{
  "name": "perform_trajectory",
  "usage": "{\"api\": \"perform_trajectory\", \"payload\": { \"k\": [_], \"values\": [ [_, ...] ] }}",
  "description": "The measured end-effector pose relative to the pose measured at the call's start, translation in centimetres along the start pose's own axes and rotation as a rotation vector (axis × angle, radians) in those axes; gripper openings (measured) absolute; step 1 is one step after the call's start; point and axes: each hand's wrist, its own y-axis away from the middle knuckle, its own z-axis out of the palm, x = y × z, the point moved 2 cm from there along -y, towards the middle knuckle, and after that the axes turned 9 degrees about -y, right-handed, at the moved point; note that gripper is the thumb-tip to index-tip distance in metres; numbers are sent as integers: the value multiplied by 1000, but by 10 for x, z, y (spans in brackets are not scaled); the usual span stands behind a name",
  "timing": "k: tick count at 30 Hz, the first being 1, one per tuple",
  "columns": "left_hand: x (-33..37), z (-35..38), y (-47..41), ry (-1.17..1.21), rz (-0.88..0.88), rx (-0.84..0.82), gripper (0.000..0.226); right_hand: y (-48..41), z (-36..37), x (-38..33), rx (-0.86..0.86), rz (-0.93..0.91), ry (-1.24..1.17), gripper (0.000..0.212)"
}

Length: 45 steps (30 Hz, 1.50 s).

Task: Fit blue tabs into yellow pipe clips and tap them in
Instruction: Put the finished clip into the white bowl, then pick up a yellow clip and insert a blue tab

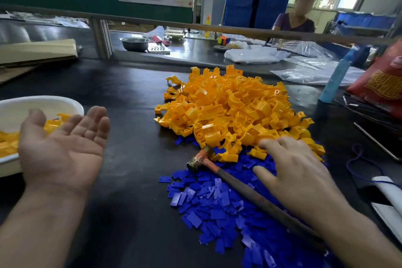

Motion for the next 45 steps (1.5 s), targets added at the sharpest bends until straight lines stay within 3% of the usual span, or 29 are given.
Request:
{"api": "perform_trajectory", "payload": {
  "k": [2, 4, 7, 12, 17, 20, 26, 29, 35, 40, 45],
  "values": [
    [-9, 21, 18, -187, -17, -85, 44, -20, 5, -5, 24, -30, 28, 64],
    [-20, 38, 36, -327, -43, -167, 32, -43, 14, -13, 7, -41, 57, 75],
    [-34, 48, 47, -427, -98, -172, 28, -72, 33, -29, -114, -86, 37, 82],
    [-45, 51, 49, -515, -173, -227, 24, -84, 44, -43, -285, -151, 127, 62],
    [-54, 53, 51, -635, -183, -248, 19, -63, 32, -33, -58, -241, 176, 31],
    [-61, 56, 56, -734, -183, -233, 15, -46, 27, -31, 23, -265, 107, 26],
    [-67, 63, 82, -1143, 30, -321, 8, -23, 4, -26, 145, -118, -357, 34],
    [-69, 71, 95, -1292, 116, -424, 17, -12, -5, -23, 130, -4, -555, 35],
    [-83, 80, 118, -1302, 172, -726, 74, 12, -10, -33, -33, -21, -749, 28],
    [-89, 81, 121, -1084, -24, -763, 61, 20, -5, -28, -172, 134, -1059, 33],
    [-87, 86, 129, -947, -13, -735, 64, 24, 6, -29, -308, 324, -1554, 27]
  ]
}}
